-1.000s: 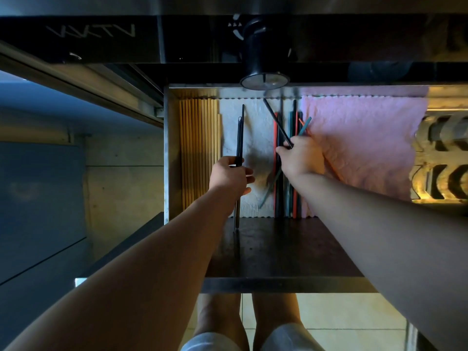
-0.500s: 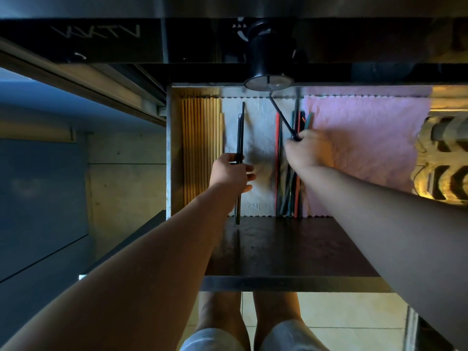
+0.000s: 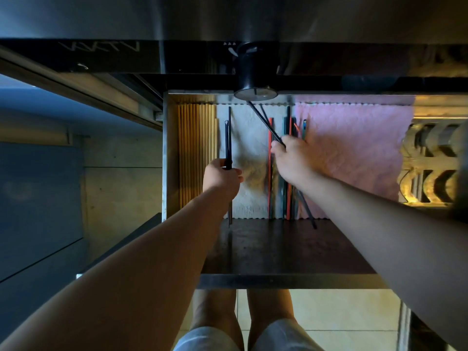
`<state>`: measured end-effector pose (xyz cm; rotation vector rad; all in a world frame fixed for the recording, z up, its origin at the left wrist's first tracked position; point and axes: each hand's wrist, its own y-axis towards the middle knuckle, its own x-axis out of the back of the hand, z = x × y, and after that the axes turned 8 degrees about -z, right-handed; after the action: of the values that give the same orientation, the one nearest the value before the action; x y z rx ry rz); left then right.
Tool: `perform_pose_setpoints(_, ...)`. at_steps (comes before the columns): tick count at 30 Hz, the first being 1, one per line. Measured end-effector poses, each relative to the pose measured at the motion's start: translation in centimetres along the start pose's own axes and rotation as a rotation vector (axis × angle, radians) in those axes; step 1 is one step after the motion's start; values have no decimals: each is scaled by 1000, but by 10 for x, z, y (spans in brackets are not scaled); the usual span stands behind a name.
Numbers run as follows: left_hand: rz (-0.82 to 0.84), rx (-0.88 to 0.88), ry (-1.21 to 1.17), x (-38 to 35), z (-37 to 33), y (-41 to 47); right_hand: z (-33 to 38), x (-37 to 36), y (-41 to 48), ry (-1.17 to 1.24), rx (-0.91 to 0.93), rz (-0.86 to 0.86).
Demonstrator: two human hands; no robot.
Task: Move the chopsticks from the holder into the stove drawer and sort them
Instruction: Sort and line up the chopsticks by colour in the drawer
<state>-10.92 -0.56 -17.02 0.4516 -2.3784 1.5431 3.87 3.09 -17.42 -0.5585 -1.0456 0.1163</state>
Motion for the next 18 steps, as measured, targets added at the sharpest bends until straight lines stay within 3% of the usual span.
perform_pose_setpoints(12, -144, -168, 244, 11, 1, 7, 39, -56, 2, 206, -215, 215)
perform_pose_setpoints(18, -132, -220, 367, 20, 1, 12, 47, -59, -2, 217, -252, 159)
